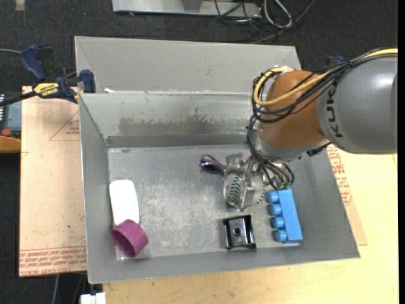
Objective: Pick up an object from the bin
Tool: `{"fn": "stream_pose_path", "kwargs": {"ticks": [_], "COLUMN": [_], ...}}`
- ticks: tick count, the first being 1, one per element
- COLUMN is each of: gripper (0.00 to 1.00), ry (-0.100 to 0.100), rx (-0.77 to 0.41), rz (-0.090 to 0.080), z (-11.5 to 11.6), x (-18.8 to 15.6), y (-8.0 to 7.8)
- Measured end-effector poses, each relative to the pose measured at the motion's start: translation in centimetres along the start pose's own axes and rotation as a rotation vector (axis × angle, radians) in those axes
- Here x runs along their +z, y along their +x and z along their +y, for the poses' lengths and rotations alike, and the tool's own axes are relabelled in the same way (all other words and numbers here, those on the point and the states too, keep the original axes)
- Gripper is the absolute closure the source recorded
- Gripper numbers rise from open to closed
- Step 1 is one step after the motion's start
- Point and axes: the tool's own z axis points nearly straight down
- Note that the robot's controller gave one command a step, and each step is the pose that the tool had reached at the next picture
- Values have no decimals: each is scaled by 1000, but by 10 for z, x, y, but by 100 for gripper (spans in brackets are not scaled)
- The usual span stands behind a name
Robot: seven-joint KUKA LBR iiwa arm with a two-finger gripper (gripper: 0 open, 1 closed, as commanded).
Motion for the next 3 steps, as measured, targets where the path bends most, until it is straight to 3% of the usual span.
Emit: {"fn": "stream_pose_path", "kwargs": {"ticks": [1, 2, 3], "gripper": [100, 100, 100], "ry": [0, 1, -4], "rx": [0, -201, -23], "rz": [3, -6, 11], "z": [0, -35, -9], "x": [-3, -7, -74], "y": [2, -16, -2]}}
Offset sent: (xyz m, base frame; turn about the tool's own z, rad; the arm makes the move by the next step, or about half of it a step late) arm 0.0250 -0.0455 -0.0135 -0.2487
